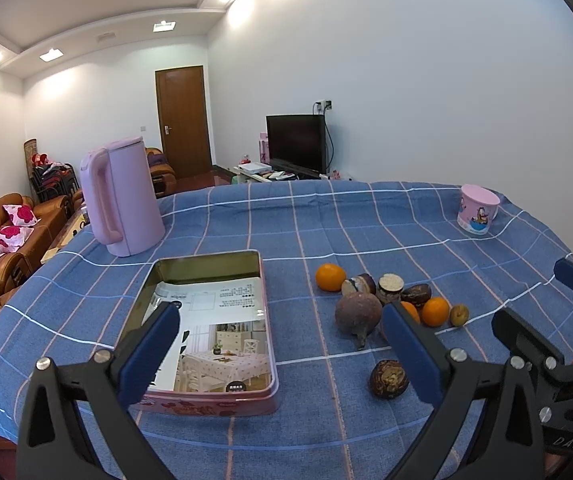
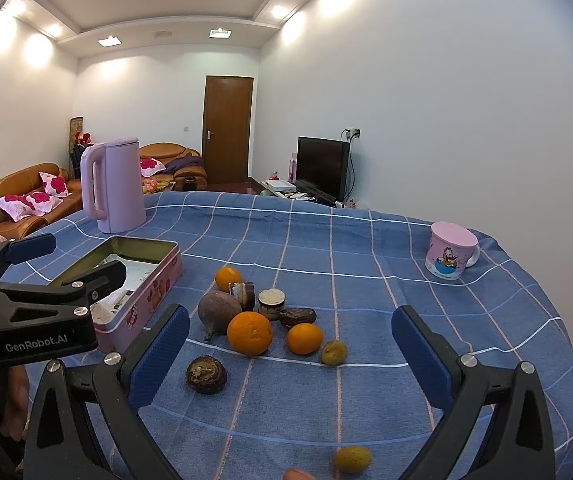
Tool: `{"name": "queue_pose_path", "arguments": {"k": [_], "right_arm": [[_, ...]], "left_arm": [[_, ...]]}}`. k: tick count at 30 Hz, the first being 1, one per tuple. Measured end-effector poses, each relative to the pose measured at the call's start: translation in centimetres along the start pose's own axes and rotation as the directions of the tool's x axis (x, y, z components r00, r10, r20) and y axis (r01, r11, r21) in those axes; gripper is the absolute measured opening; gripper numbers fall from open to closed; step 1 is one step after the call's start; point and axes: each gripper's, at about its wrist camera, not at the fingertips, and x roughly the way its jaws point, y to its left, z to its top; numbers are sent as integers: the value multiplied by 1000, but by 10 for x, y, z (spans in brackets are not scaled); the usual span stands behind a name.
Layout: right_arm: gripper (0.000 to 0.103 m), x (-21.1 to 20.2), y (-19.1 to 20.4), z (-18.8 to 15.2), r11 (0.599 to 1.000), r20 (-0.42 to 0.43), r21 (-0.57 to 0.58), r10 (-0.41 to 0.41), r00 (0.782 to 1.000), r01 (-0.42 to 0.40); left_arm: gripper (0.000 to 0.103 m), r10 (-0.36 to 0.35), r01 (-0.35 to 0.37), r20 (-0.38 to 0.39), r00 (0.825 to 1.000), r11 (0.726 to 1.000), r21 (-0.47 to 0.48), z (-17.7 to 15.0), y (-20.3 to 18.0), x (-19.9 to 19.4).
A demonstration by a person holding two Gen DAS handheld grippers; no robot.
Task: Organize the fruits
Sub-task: 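Grasp the brown round fruit with the left tool while the right tool grasps the yellow-green fruit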
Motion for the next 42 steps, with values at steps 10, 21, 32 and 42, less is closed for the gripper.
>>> {"name": "queue_pose_path", "arguments": {"k": [10, 21, 32, 42], "right_arm": [[102, 7, -10, -18, 1000, -30, -4, -16, 999, 16], [102, 14, -33, -55, 998, -85, 20, -52, 995, 54], [88, 13, -49, -84, 996, -126, 58, -58, 990, 66], [64, 22, -58, -98, 994, -168, 96, -33, 985, 50]], "left_arm": [[103, -17, 18, -24, 1000, 1000, 18, -13, -11, 13], [102, -101, 106, -104, 989, 994, 37, -40, -32, 35], [87, -177, 191, -189, 966, 980, 60, -53, -51, 51], [64, -219, 248, -251, 943, 965, 91, -64, -70, 62]]}}
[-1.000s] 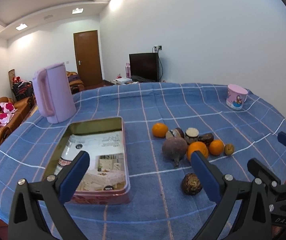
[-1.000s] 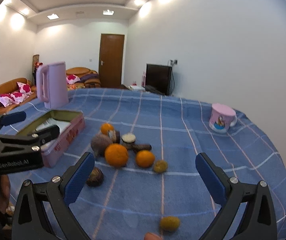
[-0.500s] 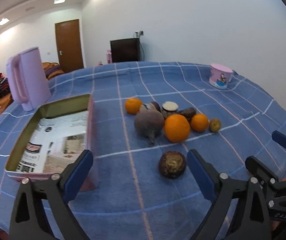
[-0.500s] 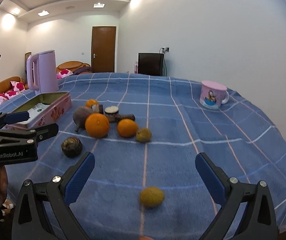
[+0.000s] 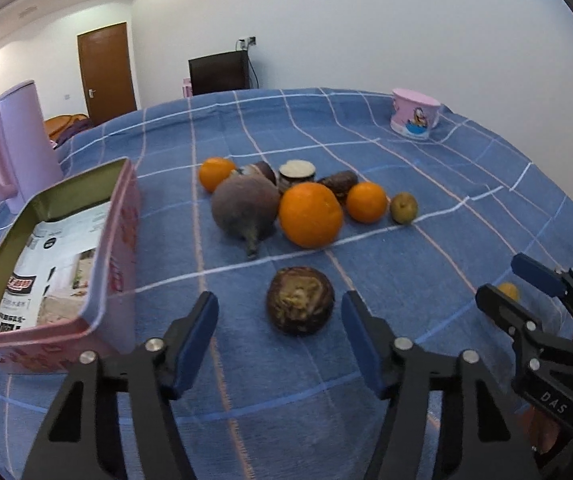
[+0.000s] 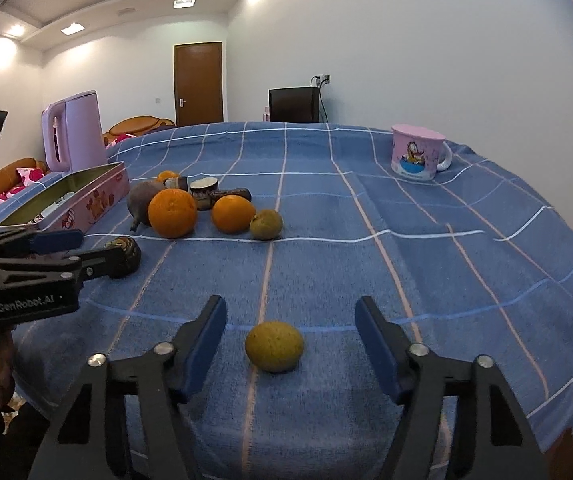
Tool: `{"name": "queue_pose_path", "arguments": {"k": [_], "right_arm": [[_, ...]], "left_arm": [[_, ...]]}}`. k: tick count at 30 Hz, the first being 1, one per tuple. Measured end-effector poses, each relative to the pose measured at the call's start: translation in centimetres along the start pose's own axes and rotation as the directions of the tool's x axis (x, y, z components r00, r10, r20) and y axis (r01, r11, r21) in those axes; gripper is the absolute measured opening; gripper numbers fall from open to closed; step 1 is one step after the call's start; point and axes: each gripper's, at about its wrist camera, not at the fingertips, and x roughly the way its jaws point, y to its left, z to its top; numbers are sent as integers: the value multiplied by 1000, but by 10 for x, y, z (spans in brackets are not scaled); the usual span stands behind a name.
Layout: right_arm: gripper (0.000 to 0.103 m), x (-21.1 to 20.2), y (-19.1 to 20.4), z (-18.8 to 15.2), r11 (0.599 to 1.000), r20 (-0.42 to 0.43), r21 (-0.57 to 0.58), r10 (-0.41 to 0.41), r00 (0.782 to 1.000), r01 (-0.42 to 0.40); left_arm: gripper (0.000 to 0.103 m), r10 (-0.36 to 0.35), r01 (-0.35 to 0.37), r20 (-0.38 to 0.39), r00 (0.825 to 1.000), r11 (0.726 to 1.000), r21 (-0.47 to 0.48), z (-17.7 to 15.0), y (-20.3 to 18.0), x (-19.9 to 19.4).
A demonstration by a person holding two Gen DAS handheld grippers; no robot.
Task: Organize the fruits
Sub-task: 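Grasp the brown round fruit with the left tool while the right tool grasps the yellow-green fruit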
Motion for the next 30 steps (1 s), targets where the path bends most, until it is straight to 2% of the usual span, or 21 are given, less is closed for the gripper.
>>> {"name": "queue_pose_path", "arguments": {"k": [2, 7, 12, 13, 15, 20, 30], "right_arm": [[57, 2, -1, -2, 1000, -10, 6, 14, 1000, -14], [46, 6, -1, -6, 1000, -22, 1, 30, 999, -30], [43, 4, -1, -7, 999, -16, -11, 34, 999, -34], [42, 4, 0, -8, 999, -14, -14, 34, 999, -34], [40, 4, 1, -8, 999, -10, -15, 37, 999, -37], [30, 4, 1, -8, 999, -4, -15, 43, 999, -44], [30, 2, 2, -7, 998, 16, -13, 62, 998, -62]], "left_arm": [[63, -6, 6, -10, 1000, 1000, 2, 0, -2, 3], [56, -18, 18, -41, 999, 1000, -14, 1, -1, 11], [55, -20, 19, -49, 999, 999, -27, 2, 0, 14], [53, -21, 19, -50, 999, 999, -29, 3, 0, 15], [41, -30, 29, -49, 998, 999, -25, 4, -1, 15], [40, -33, 32, -43, 999, 999, -22, 3, 0, 14], [39, -35, 34, -22, 999, 999, -28, 2, 5, 8]]}}
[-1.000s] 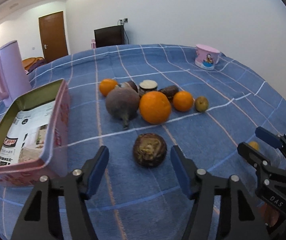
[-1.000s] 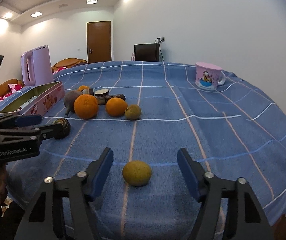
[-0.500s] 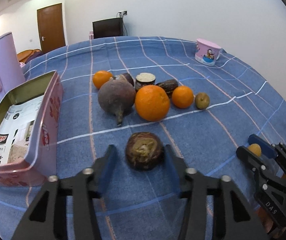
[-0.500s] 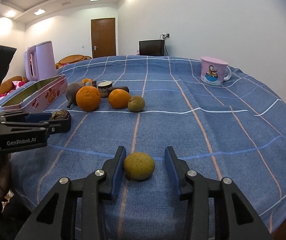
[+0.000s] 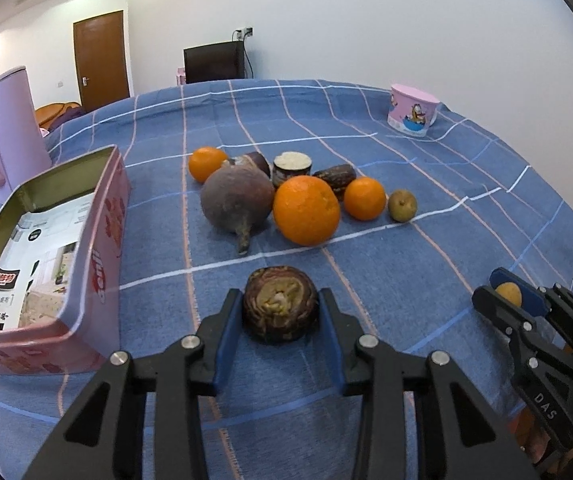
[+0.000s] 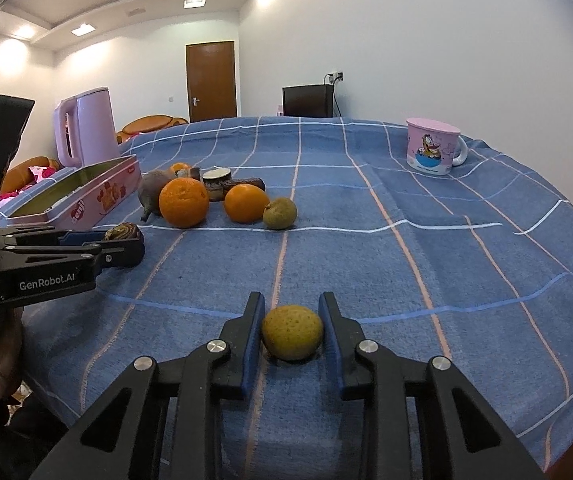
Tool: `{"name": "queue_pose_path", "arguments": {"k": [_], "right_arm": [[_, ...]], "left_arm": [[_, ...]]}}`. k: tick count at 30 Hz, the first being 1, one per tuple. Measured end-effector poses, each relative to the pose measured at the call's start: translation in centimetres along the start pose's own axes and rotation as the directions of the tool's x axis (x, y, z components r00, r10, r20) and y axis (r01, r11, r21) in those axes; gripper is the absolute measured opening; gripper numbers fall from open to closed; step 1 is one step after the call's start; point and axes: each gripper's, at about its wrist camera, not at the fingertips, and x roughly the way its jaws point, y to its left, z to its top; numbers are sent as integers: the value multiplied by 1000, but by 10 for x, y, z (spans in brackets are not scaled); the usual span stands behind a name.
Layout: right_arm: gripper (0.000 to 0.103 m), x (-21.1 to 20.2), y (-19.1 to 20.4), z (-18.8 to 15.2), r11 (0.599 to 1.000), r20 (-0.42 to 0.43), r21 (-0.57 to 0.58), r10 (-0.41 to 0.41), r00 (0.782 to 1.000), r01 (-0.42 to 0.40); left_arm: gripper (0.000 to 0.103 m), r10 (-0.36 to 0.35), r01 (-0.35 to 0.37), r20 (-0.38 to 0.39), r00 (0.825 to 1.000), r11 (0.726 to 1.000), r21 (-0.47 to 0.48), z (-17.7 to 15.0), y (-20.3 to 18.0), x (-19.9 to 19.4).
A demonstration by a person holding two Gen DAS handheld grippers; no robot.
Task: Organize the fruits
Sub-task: 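Grasp the brown round fruit with the left tool while the right tool grasps the yellow-green fruit, then carry the brown fruit over the tin with the left tool while the right tool carries the yellow-green fruit there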
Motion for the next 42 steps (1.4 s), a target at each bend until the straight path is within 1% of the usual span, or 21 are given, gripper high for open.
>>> {"name": "queue_pose_path", "arguments": {"k": [7, 17, 30, 42], "right_arm": [[29, -4, 8, 8, 1000, 28, -17, 20, 999, -19], [30, -4, 32, 33, 995, 72, -70, 78, 994, -73], [30, 0, 63, 60, 981, 111, -128, 159, 981, -144], [30, 5, 84, 72, 971, 124, -164, 194, 973, -173]], "left_arm": [[39, 24, -25, 41, 999, 1000, 8, 1, 2, -11], [39, 76, -77, 111, 991, 997, 4, 8, 14, -30], [39, 133, -130, 141, 981, 991, -33, 11, 34, -39], [39, 185, -175, 168, 968, 982, -73, 13, 55, -48]]}}
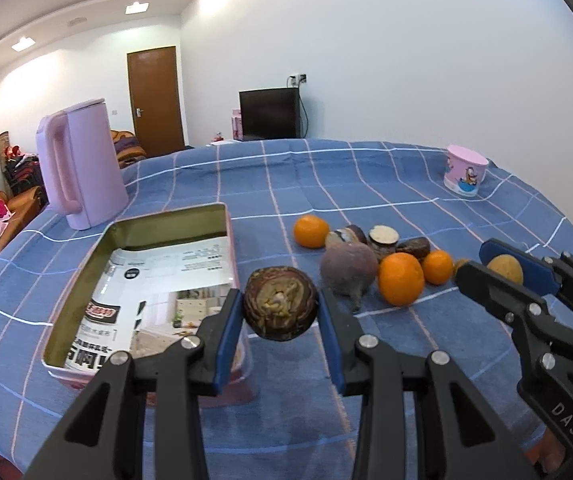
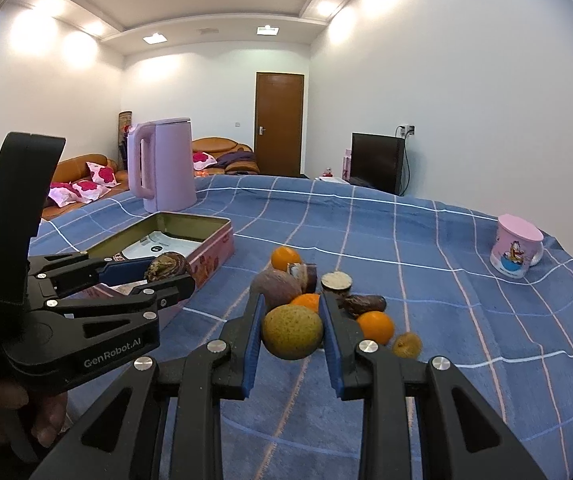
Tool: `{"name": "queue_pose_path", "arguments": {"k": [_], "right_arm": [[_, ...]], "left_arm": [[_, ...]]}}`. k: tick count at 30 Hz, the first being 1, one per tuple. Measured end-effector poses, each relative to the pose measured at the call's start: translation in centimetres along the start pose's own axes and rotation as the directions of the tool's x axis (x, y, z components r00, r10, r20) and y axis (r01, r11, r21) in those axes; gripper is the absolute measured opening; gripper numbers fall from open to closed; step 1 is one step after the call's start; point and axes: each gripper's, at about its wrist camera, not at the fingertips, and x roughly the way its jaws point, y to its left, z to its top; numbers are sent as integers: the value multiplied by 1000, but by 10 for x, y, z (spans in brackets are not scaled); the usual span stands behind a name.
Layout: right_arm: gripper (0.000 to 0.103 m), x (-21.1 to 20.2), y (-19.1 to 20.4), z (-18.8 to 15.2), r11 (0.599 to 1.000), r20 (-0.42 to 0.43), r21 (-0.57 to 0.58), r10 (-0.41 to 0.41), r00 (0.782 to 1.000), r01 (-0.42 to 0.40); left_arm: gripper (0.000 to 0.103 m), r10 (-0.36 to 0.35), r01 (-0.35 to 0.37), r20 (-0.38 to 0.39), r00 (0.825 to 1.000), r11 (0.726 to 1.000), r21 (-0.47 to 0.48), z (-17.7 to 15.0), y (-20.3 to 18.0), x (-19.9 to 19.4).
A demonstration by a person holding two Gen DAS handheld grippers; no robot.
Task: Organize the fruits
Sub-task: 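Carry the brown fruit over the tin with the left tool while the right tool carries the yellow-green fruit there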
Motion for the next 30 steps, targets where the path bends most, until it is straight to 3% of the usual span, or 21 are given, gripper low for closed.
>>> {"name": "queue_pose_path", "arguments": {"k": [30], "right_arm": [[30, 51, 54, 54, 983, 21, -123, 137, 990, -133]], "left_arm": [[39, 153, -157, -38, 987, 981, -113, 5, 85, 22]]}}
